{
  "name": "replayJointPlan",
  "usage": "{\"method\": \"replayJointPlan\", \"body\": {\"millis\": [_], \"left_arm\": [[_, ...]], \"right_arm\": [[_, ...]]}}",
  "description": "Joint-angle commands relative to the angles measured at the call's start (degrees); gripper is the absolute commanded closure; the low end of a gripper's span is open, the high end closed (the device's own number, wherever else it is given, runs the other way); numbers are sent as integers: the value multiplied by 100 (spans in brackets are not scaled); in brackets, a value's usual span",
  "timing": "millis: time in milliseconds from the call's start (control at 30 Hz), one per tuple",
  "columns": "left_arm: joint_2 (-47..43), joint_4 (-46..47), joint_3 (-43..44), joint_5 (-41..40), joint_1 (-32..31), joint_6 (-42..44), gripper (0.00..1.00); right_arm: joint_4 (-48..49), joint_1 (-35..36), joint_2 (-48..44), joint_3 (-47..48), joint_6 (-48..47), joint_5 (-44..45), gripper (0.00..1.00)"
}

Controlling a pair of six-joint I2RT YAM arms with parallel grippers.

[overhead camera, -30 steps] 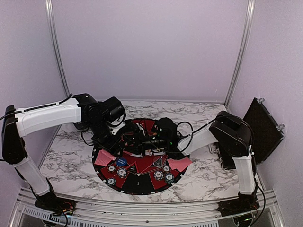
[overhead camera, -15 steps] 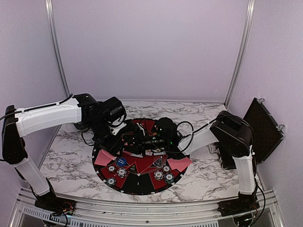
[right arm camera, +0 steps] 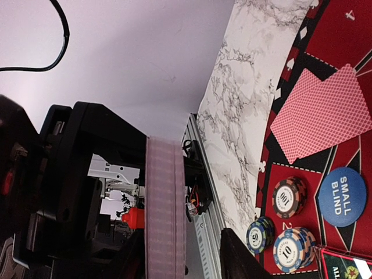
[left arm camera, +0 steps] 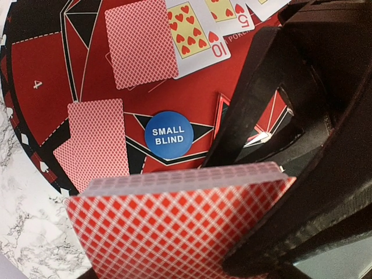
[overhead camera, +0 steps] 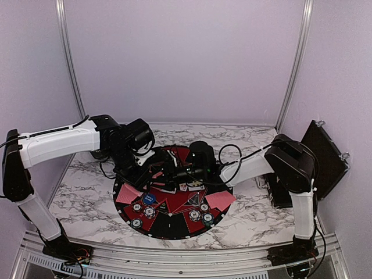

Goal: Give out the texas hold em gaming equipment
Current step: Adjust the poker card at the face-down deck piles.

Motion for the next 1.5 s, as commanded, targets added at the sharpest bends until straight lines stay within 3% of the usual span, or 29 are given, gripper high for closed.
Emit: {"method": "replayJointPlan", "body": {"millis": [0, 400, 900, 1467], "left_arm": [[-116, -40, 136, 89, 4, 44, 37], [-191, 6, 84, 139, -2, 41, 37], [-224, 42, -15, 136, -2, 38, 37], [-208, 52, -66, 141, 6, 41, 37]], "right_arm": [[-529, -27, -131, 226, -380, 118, 58], [-1285, -192, -300, 163, -908, 465, 61], [-1317, -276, -520, 109, -976, 515, 62], [-1092, -344, -873, -58, -875, 505, 54]]}}
